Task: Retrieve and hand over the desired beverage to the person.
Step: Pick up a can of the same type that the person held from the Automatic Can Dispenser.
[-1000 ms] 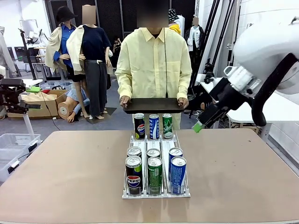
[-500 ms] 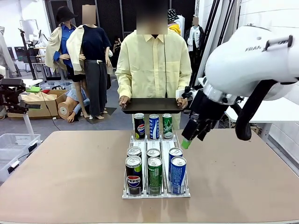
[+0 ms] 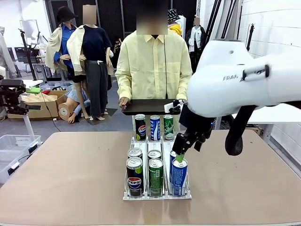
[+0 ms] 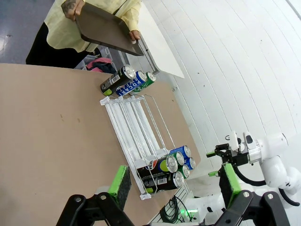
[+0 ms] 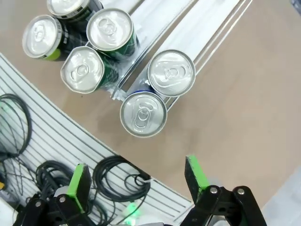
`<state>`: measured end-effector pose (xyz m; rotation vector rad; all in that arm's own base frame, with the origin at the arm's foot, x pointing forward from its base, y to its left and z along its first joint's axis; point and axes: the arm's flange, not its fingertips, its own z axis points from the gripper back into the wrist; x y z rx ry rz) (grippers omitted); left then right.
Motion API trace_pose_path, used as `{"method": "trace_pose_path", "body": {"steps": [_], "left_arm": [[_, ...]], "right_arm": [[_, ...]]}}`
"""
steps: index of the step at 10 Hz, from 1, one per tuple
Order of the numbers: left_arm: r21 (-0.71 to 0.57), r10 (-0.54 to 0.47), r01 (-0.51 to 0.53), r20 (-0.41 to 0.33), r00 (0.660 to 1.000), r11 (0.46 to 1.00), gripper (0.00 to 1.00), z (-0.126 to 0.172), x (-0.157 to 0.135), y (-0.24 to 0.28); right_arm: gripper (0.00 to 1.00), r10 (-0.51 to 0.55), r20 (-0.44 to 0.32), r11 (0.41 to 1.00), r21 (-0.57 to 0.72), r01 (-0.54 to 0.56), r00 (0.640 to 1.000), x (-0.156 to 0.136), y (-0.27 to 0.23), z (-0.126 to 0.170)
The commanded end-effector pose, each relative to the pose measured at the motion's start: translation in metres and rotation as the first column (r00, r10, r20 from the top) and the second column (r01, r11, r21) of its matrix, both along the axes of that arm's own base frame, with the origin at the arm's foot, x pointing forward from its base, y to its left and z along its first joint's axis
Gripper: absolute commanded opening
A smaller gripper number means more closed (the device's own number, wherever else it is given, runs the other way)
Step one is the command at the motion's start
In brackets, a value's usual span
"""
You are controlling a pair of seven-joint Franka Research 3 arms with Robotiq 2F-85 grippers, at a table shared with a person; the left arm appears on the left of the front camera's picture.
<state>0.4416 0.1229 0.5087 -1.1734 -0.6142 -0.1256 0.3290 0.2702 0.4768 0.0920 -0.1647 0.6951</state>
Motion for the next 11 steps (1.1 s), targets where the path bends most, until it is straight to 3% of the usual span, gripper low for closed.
{"method": "trace_pose_path", "body": {"steps": [1,6,11], "left_arm": [[-0.003,0.004,-0.004,0.004,1.000,1.000,1.00,0.001,0.000,0.001],[-0.003,0.004,-0.004,0.004,1.000,1.000,1.00,0.001,0.000,0.001],[-0.003,0.004,-0.004,0.004,1.000,1.000,1.00,0.001,0.000,0.001]], "right_arm": [[1.00,-0.041,0.019,0.999,-0.027,0.041,0.999,0.005,0.018,-0.010],[1.00,-0.120,0.066,0.990,-0.066,0.125,0.991,0.019,0.037,-0.034],[1.00,-0.168,0.024,0.981,-0.090,0.170,0.985,0.037,0.039,-0.053]]}}
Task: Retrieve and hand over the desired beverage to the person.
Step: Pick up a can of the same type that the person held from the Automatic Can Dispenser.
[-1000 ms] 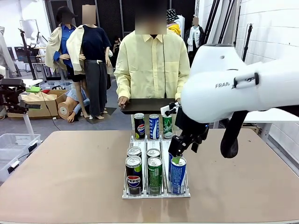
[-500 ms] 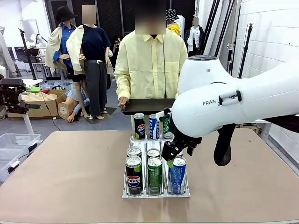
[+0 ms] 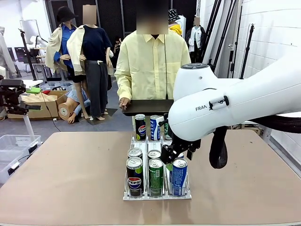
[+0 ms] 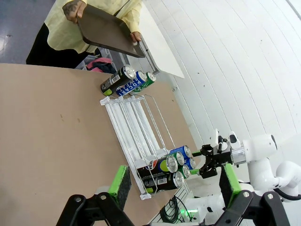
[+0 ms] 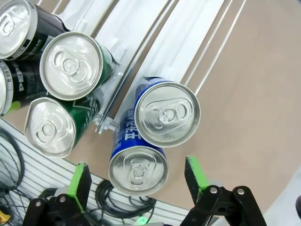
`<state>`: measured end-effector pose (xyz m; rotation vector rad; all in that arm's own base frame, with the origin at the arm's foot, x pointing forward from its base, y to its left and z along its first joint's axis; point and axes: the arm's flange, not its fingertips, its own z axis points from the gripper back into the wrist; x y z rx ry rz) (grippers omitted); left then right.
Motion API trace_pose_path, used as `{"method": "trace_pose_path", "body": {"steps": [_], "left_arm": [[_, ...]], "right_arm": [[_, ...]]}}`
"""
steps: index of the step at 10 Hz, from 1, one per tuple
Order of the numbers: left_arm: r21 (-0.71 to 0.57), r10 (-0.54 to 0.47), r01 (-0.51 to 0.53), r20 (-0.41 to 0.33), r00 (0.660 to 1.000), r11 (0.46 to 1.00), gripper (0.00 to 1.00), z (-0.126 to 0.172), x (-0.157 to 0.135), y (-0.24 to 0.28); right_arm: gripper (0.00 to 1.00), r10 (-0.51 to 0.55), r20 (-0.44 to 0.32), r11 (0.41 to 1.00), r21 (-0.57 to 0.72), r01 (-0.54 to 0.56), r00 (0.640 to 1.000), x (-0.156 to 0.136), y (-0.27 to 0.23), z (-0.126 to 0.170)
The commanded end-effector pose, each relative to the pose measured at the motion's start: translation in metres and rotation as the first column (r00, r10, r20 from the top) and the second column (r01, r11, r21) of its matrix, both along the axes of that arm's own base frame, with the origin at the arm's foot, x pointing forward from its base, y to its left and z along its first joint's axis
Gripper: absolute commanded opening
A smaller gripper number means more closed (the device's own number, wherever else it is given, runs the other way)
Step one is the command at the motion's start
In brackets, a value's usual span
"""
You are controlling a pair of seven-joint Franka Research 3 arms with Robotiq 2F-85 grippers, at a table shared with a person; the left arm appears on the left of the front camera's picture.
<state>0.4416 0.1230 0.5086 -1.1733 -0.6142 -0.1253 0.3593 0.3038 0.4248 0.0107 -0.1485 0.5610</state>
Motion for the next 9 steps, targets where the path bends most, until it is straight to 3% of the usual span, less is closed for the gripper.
{"method": "trace_pose_path", "body": {"steps": [1,9], "left_arm": [[-0.003,0.004,-0.004,0.004,1.000,1.000,1.00,0.001,0.000,0.001],[-0.003,0.004,-0.004,0.004,1.000,1.000,1.00,0.001,0.000,0.001]], "right_arm": [[1.00,-0.036,0.006,0.999,-0.032,0.036,0.999,0.008,0.005,-0.005],[1.00,-0.041,-0.051,0.998,-0.058,0.039,0.998,0.015,0.007,-0.025]]}}
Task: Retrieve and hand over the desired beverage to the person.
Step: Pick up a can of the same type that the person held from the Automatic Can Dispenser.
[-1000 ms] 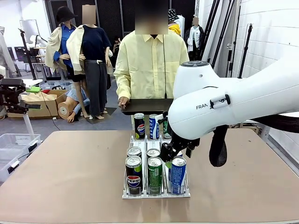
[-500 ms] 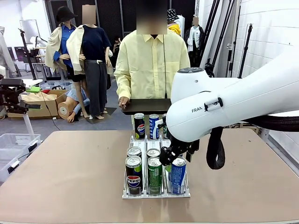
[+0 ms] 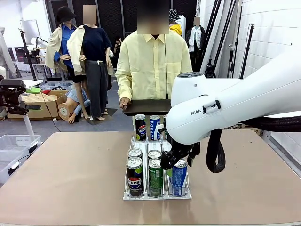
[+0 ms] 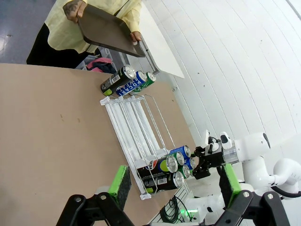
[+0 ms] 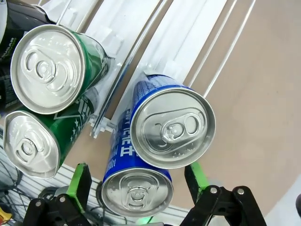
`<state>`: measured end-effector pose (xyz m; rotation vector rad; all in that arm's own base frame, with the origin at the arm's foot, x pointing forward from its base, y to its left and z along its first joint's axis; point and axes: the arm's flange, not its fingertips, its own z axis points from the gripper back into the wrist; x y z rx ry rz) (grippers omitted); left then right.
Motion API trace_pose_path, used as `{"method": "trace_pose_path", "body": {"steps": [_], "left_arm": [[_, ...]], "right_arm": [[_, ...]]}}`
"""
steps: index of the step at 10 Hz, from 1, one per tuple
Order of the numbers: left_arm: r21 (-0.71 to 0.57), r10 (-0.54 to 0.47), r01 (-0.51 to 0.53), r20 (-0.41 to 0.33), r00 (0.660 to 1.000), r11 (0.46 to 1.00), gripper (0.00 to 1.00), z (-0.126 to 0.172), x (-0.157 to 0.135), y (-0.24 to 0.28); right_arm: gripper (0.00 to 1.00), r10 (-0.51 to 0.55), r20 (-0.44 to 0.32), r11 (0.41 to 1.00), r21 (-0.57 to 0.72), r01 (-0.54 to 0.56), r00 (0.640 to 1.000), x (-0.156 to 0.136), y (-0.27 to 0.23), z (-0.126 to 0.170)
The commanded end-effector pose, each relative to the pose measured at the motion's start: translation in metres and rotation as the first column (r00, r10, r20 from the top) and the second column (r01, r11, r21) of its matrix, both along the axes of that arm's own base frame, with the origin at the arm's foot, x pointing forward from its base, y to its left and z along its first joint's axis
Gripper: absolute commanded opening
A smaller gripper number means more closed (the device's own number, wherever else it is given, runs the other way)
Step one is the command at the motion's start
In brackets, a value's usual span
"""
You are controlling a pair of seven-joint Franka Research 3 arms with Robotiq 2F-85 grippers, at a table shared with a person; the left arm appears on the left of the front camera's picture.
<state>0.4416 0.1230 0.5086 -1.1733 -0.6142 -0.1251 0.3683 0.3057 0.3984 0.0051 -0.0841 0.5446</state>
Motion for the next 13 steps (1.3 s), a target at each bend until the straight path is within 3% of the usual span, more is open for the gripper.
{"method": "trace_pose_path", "body": {"steps": [1,5,9,13], "left_arm": [[-0.003,0.004,-0.004,0.004,1.000,1.000,1.00,0.0013,-0.0004,0.0008],[-0.003,0.004,-0.004,0.004,1.000,1.000,1.00,0.0013,-0.0004,0.0008],[-0.003,0.004,-0.004,0.004,1.000,1.000,1.00,0.0013,-0.0004,0.0008],[-0.003,0.004,-0.004,0.004,1.000,1.000,1.00,0.0013,-0.0004,0.0008]], "right_arm": [[1.00,-0.023,0.006,0.999,-0.038,0.024,1.000,0.0081,0.0056,0.0010],[1.00,-0.014,-0.006,0.999,-0.042,0.013,1.000,0.0113,0.0049,-0.0008],[0.74,-0.003,-0.022,0.998,-0.058,0.002,1.000,0.0124,0.0048,0.0011],[0.38,0.000,-0.030,0.998,-0.056,-0.002,1.000,0.0128,0.0048,0.0005]]}}
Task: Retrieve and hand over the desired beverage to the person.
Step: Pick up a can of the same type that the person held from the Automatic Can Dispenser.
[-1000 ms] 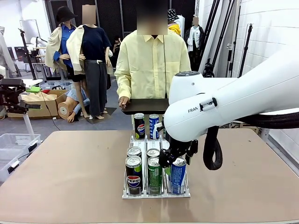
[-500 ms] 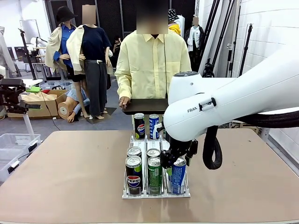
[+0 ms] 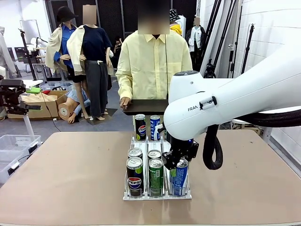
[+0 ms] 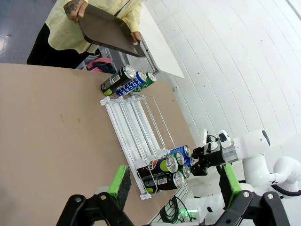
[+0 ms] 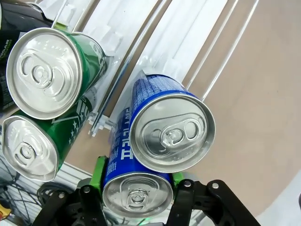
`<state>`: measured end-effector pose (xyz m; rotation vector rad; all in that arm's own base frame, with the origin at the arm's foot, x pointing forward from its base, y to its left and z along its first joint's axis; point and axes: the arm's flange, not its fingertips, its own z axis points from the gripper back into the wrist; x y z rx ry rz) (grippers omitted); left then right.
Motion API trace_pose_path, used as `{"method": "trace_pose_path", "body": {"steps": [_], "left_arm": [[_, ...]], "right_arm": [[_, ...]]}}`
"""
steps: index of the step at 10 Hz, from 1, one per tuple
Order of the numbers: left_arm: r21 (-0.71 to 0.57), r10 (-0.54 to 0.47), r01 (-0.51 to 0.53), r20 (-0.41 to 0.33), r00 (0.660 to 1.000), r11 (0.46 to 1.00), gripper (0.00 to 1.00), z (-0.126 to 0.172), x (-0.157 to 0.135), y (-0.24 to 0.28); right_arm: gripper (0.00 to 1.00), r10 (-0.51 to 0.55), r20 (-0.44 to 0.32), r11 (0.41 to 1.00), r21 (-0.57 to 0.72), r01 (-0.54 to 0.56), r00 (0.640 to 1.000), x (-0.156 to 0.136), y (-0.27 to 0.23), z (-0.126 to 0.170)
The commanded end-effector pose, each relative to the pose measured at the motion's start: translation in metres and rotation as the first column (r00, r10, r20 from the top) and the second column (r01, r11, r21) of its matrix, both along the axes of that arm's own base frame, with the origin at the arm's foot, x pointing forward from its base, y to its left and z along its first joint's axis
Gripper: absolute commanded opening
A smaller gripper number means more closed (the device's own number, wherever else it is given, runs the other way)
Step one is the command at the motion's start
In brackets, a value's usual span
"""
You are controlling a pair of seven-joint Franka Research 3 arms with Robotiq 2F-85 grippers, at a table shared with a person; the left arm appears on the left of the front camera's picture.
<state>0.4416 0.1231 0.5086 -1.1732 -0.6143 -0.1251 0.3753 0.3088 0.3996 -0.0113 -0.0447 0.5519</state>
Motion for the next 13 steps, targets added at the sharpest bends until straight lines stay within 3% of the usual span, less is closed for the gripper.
{"method": "trace_pose_path", "body": {"steps": [1,3,10,13], "left_arm": [[-0.003,0.004,-0.004,0.004,1.000,1.000,1.00,0.001,0.000,0.001],[-0.003,0.004,-0.004,0.004,1.000,1.000,1.00,0.001,0.000,0.001],[-0.003,0.004,-0.004,0.004,1.000,1.000,1.00,0.001,0.000,0.001],[-0.003,0.004,-0.004,0.004,1.000,1.000,1.00,0.001,0.000,0.001]], "right_arm": [[0.28,-0.004,-0.001,1.000,-0.031,0.004,1.000,0.006,0.002,-0.001],[0.09,-0.003,-0.013,1.000,-0.024,0.003,1.000,0.006,0.002,-0.001],[0.09,0.001,-0.005,1.000,-0.002,-0.001,1.000,0.001,0.001,0.000],[0.09,-0.016,-0.035,0.998,-0.060,0.014,0.999,0.010,-0.007,0.050]]}}
